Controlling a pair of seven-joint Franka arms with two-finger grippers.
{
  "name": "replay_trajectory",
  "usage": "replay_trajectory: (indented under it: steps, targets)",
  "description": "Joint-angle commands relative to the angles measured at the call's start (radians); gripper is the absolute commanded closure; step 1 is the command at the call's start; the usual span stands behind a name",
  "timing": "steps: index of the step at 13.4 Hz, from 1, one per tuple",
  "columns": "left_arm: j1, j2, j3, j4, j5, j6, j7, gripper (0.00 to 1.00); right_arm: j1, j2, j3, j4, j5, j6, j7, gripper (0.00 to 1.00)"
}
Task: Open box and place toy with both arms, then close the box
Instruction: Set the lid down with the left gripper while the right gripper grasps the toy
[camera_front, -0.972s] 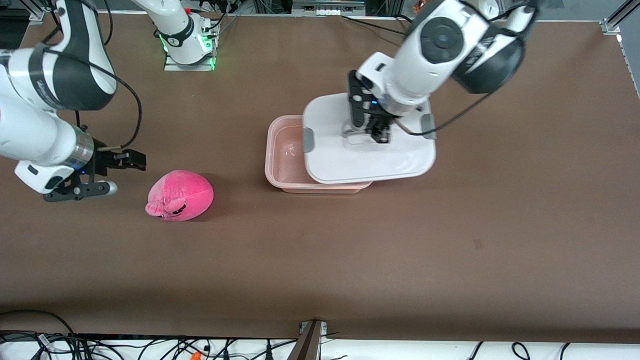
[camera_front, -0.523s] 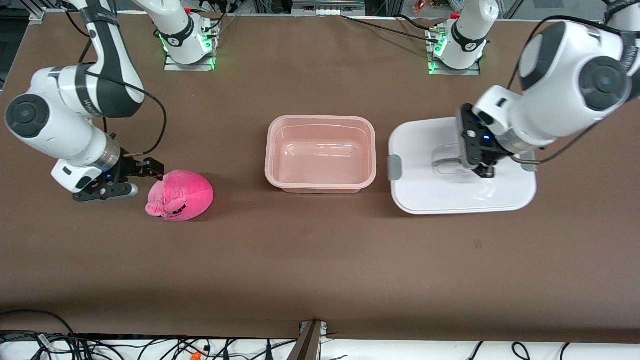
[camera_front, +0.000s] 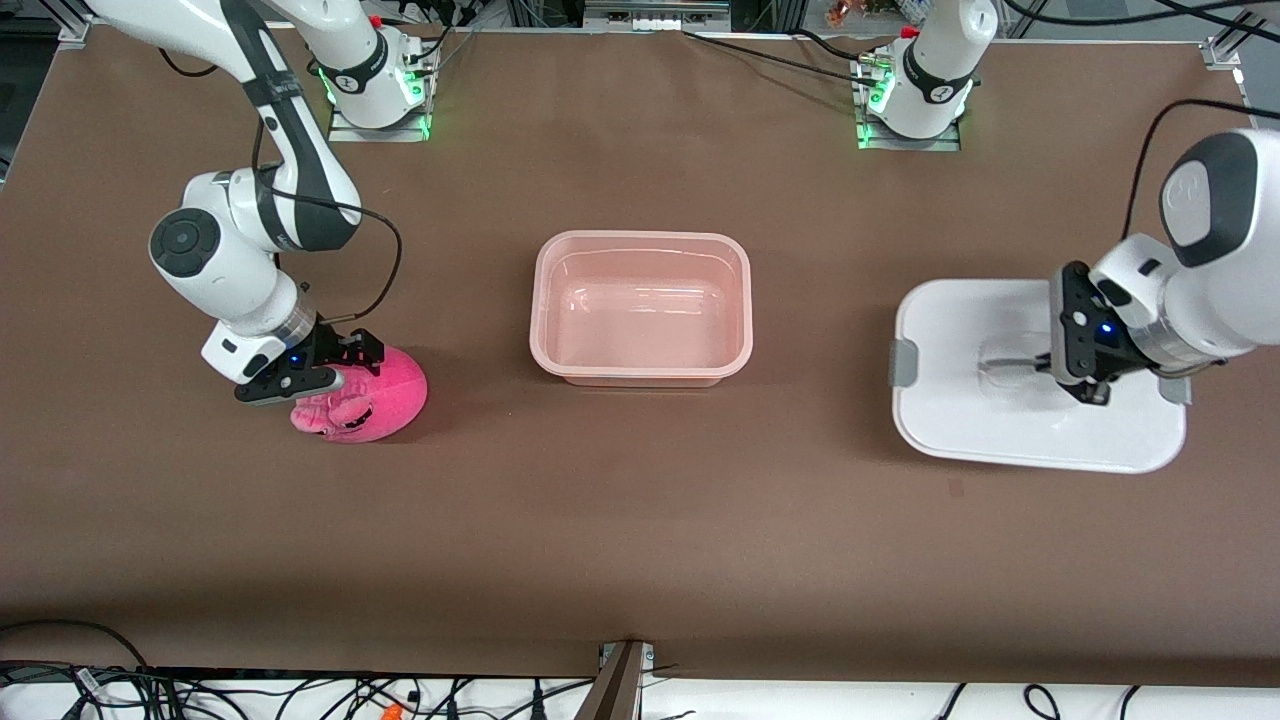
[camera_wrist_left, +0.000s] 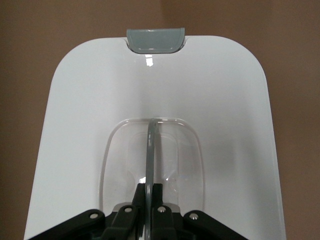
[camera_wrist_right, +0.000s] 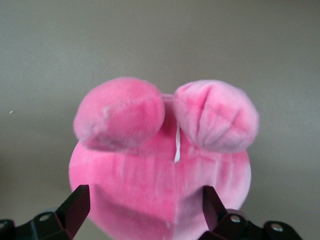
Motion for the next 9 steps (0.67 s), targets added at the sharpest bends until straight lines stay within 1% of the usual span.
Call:
replay_trajectory:
  steps: [1,2,5,6,9]
  targets:
    - [0.003,0.035,0.014,-0.001,0.047,0.031,0.046,1.00,-0.003,0.021,0.003,0.000,0.013,0.048,-0.013,0.09]
    - [0.003,0.037,0.014,0.002,0.048,0.039,0.045,1.00,-0.003,0.020,0.003,0.000,0.013,0.047,-0.022,0.28]
    - [0.005,0.046,0.031,0.001,0.053,0.071,0.040,1.00,-0.003,0.017,0.003,-0.001,0.013,0.044,-0.047,0.89]
    - [0.006,0.046,0.033,0.001,0.062,0.103,0.045,1.00,-0.004,0.014,0.003,0.000,0.013,0.041,-0.047,1.00]
    - [0.026,0.055,0.034,-0.005,0.059,0.120,0.040,1.00,-0.006,0.006,-0.002,0.002,0.013,0.039,-0.079,1.00]
